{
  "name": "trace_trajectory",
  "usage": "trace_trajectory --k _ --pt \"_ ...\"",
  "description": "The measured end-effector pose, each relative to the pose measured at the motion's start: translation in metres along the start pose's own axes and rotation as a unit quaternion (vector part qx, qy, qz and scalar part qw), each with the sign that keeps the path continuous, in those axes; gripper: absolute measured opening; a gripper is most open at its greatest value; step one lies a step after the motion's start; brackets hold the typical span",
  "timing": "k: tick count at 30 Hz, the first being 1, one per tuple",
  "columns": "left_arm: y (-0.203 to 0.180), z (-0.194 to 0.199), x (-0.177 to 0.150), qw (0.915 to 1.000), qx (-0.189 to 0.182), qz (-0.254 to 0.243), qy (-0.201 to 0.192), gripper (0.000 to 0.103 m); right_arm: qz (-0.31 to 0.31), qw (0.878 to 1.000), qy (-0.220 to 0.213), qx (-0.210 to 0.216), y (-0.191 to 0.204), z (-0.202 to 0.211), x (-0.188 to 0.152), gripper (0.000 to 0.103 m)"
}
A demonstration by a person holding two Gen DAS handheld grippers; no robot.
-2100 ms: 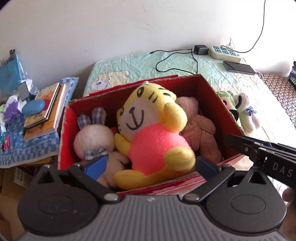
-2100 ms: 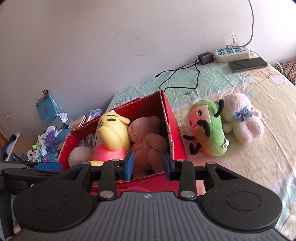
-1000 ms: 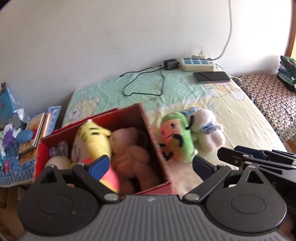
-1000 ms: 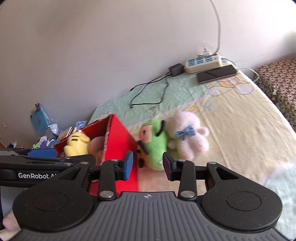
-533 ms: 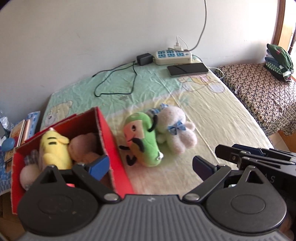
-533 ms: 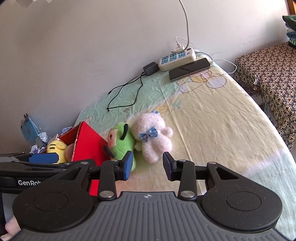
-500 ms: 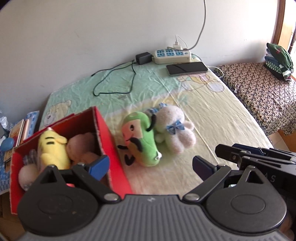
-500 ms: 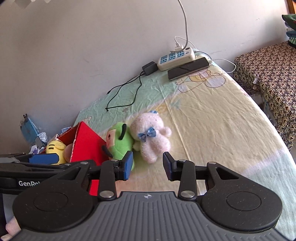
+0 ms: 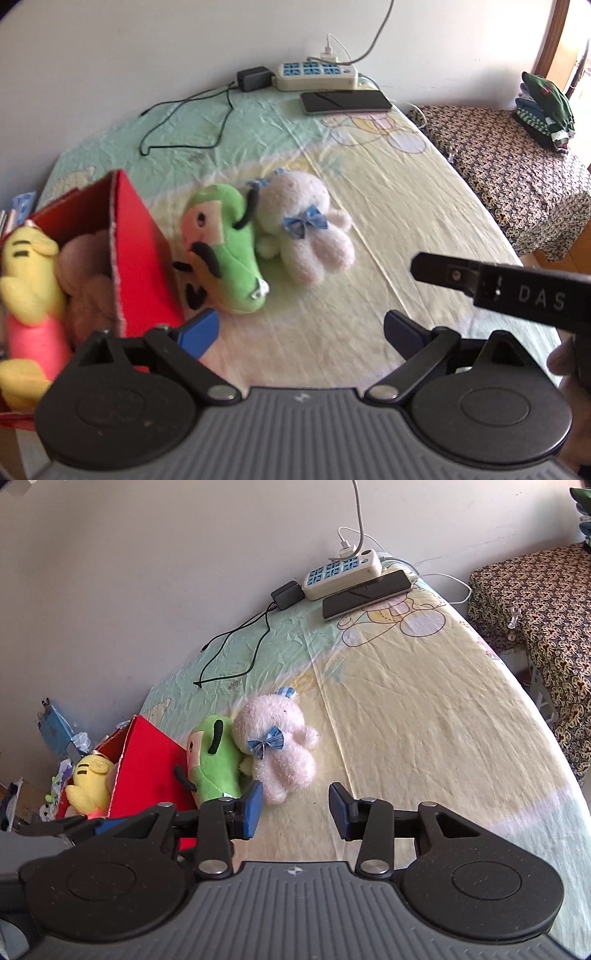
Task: Organize objects
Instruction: 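Move the open right tool back toward the white bunny with bow, then grasp the white bunny with blue bow with the right tool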
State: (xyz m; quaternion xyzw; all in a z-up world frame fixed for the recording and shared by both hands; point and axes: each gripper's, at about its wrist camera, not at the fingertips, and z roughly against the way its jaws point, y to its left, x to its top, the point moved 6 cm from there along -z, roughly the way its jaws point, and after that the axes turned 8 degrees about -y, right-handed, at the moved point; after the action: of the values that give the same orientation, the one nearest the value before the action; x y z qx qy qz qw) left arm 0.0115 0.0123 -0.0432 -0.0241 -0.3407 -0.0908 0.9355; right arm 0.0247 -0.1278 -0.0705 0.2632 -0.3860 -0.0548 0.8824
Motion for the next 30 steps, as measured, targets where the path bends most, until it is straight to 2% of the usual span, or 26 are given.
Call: trace_trajectory --k 7,13,18,30 --pt "0.001 -0.019 -0.001 0.9998 -0.013 0.014 -0.005 0.088 -0.012 1.000 0.014 0.020 -0.008 -0.019 0.013 0.043" --pt "-0.005 -0.038 0.006 0.9988 -0.040 0.021 -0.016 0.079 -0.027 0.998 0.045 0.023 -0.022 -0.050 0.015 0.043" --pt "-0.008 -0.059 0.008 0.9978 -0.060 0.027 -0.009 0.072 -0.046 0.996 0.074 0.034 -0.030 -0.071 0.013 0.043" --pt "0.011 -0.107 0.014 0.9962 -0.063 0.056 0.022 0.075 -0.059 0.989 0.114 0.070 -0.030 -0.115 0.012 0.043"
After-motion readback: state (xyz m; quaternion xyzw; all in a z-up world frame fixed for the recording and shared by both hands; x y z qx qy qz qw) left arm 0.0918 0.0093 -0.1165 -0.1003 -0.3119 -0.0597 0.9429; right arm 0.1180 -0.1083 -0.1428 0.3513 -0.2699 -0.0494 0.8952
